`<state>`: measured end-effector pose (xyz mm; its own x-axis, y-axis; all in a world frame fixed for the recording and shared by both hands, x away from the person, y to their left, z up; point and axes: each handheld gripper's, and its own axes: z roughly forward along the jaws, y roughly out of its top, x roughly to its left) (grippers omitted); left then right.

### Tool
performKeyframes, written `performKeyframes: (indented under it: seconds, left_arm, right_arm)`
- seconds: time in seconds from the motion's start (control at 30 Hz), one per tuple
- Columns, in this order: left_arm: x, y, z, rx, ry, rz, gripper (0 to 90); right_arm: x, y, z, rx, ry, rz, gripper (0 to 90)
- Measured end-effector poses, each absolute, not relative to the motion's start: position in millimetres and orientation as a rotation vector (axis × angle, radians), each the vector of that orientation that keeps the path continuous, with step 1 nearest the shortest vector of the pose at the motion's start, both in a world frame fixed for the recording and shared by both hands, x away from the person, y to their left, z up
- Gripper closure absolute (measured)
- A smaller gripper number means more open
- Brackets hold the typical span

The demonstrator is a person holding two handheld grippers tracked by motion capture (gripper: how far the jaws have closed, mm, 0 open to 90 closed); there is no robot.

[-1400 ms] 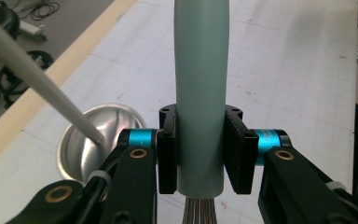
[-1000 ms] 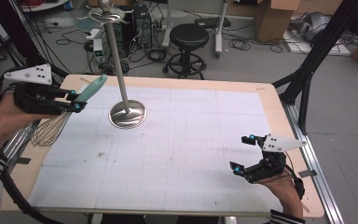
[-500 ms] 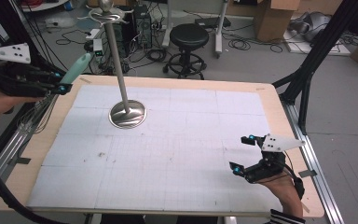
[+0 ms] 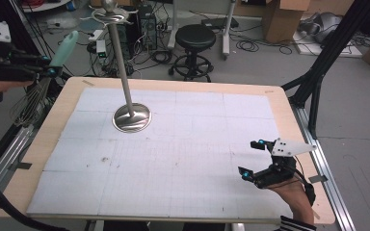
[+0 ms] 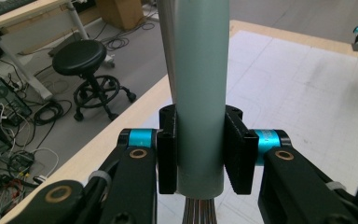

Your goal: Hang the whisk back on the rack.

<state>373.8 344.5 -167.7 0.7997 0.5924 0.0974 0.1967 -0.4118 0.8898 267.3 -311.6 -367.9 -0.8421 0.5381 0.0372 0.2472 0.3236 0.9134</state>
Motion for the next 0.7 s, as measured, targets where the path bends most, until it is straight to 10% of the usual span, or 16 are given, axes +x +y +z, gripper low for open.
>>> performKeyframes:
  seconds: [0.7]
  left_arm:
    - [411,338,-156,1.94,0.642,0.493,69.6]
  right_arm:
    - [265,-316,-367,0.722,2.307,1.523,0.5]
